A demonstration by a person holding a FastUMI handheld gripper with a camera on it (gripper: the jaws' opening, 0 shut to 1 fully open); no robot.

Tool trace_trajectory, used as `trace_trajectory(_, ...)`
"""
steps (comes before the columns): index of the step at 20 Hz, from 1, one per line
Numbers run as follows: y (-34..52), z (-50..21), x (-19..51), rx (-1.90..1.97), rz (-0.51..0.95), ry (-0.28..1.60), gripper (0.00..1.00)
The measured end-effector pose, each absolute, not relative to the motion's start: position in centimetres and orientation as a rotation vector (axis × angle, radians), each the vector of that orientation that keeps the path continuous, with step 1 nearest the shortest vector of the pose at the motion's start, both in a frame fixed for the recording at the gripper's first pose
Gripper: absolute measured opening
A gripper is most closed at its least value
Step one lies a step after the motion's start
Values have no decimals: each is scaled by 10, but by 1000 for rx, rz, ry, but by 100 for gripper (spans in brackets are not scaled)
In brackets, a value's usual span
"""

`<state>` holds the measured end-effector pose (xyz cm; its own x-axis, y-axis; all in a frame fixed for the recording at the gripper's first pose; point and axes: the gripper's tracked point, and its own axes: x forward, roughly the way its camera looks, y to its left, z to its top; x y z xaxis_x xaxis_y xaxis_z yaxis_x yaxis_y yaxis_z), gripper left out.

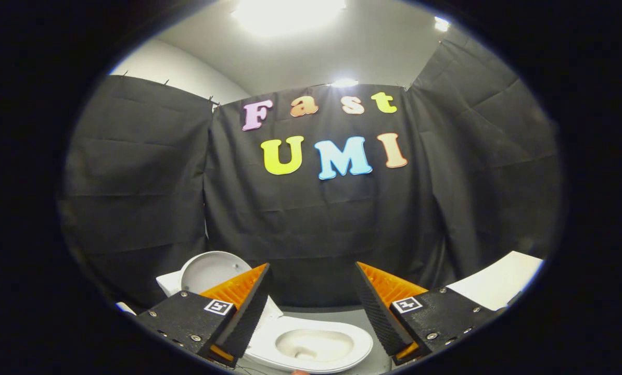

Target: Open the toilet lid.

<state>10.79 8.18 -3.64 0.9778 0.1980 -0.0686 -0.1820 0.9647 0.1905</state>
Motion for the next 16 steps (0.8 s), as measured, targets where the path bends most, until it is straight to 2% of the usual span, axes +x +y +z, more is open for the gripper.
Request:
trace_trajectory(5, 29, -64, 88, 124, 139, 131, 95)
trace_trajectory(16, 10, -59, 62, 126, 125, 61, 95)
